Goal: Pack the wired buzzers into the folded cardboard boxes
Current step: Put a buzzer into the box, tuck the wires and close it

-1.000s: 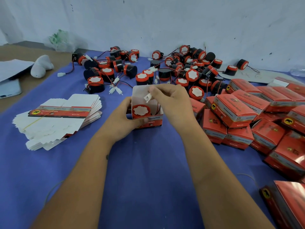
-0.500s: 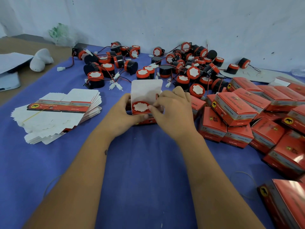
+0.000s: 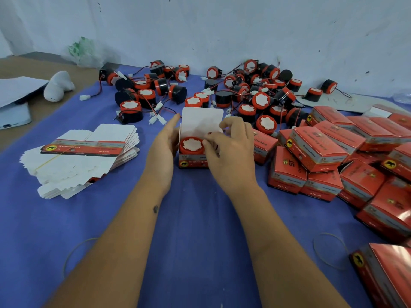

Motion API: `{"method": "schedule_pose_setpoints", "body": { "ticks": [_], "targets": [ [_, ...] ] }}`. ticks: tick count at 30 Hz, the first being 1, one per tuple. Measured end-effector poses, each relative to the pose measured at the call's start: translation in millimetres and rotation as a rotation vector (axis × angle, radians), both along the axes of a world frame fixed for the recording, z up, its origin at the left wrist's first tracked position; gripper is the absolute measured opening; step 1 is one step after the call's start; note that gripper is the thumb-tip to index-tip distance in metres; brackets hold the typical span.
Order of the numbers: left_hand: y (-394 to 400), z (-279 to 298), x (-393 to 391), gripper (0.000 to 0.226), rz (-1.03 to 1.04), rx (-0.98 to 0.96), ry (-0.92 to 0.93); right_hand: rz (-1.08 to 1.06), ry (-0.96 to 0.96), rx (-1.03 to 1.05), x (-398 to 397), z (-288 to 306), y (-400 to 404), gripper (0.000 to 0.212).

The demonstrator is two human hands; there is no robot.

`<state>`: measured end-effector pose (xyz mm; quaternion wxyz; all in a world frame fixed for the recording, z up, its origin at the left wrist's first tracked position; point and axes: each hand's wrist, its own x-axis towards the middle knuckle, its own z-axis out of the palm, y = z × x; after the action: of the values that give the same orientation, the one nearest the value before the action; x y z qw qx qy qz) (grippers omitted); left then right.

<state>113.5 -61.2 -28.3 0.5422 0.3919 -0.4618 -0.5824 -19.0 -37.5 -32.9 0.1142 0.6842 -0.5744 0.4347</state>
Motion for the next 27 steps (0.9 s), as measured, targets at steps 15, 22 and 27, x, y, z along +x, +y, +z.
{"method": "schedule_pose_setpoints", "body": {
  "ticks": [15,22,27],
  "targets": [
    [1.6,-14.4,-13.5,0.052,0.173,-0.248,-0.593,0.115,-0.126,0.075,4.0,-3.4,-9.8,0.007],
    [-2.5,-16.4,-10.9,0.047,0.181,-0.164,-0.494,0.164,-0.440,0.126,-2.2,-4.5,-5.3,0.041],
    [-3.8,-17.4,-12.4,0.046,0.198,-0.185,-0.487,0.250,-0.465,0.255,7.2,-6.3,-1.1,0.032]
  ]
}}
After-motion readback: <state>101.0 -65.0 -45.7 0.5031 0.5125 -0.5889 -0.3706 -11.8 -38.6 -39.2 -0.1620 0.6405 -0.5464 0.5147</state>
